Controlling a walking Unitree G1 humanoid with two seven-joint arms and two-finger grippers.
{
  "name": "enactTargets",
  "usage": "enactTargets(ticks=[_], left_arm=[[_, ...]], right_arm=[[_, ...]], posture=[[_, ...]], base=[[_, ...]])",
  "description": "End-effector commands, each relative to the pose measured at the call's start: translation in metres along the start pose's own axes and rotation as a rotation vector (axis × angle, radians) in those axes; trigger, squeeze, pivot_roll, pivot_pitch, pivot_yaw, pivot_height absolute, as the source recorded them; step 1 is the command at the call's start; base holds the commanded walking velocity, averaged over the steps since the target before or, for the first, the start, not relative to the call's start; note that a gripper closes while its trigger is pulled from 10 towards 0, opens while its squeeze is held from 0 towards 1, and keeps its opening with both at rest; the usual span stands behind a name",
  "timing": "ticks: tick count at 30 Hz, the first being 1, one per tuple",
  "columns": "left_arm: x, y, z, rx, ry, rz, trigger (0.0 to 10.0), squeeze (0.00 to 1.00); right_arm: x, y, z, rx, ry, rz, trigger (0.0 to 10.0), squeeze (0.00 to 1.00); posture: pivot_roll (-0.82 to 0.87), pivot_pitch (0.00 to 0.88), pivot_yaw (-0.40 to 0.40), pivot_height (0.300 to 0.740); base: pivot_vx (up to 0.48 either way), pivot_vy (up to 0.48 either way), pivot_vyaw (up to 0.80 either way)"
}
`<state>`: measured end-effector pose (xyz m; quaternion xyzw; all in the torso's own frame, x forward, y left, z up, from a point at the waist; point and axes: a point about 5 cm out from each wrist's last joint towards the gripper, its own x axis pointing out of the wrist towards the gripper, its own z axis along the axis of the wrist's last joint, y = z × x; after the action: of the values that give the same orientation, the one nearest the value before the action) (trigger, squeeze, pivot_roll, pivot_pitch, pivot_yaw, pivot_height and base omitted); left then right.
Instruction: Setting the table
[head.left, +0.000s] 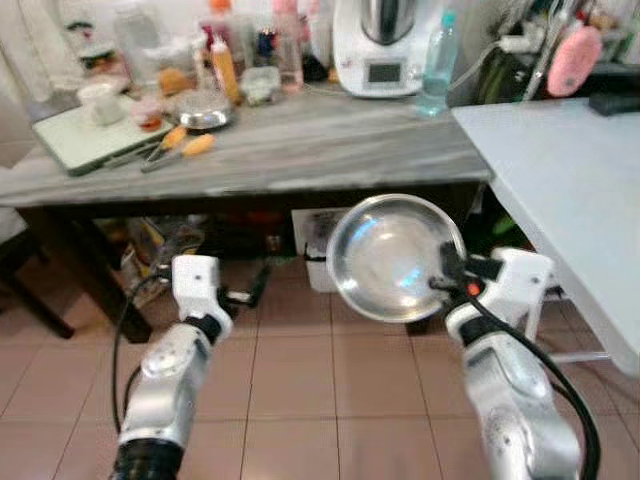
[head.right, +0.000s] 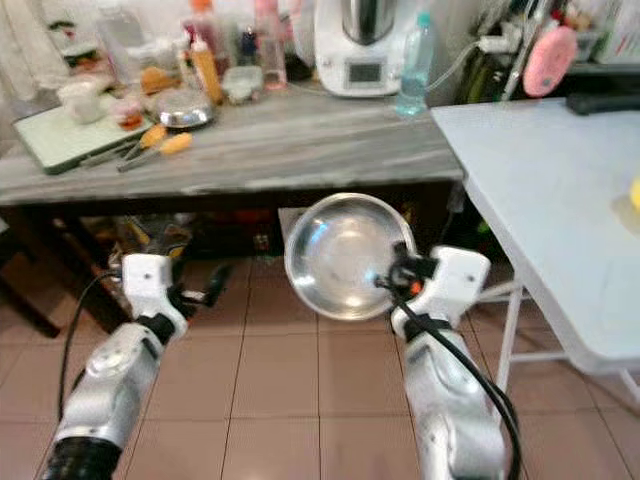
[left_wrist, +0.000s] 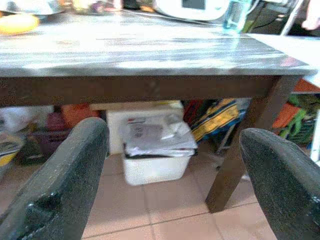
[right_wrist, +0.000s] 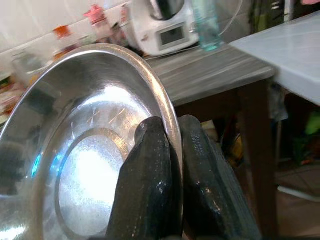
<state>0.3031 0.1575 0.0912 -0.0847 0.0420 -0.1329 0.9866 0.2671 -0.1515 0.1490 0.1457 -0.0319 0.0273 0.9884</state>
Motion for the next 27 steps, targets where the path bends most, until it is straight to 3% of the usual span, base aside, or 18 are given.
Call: enactTargets(ticks=[1,27], left_arm=[[0.0023,-0.0073,0.0017,-0.002,-0.006,-0.036,10.0,0.00],[0.0014,-0.0116,0.0009,-0.003,-0.003,-0.062,10.0,0.00]], right_arm=[[0.0002,-0.0030,0.0044,-0.008,-0.022,-0.012,10.0,0.00],[0.0011,-0.0050,0.0047,-0.012,-0.027,-0.018,10.0,0.00]], posture=[[-0.11,0.007,0.065,0.740],[-0.10,0.007,0.065,0.740]], base=[[0.382,0.000,0.00],[0.405,0.000,0.00]])
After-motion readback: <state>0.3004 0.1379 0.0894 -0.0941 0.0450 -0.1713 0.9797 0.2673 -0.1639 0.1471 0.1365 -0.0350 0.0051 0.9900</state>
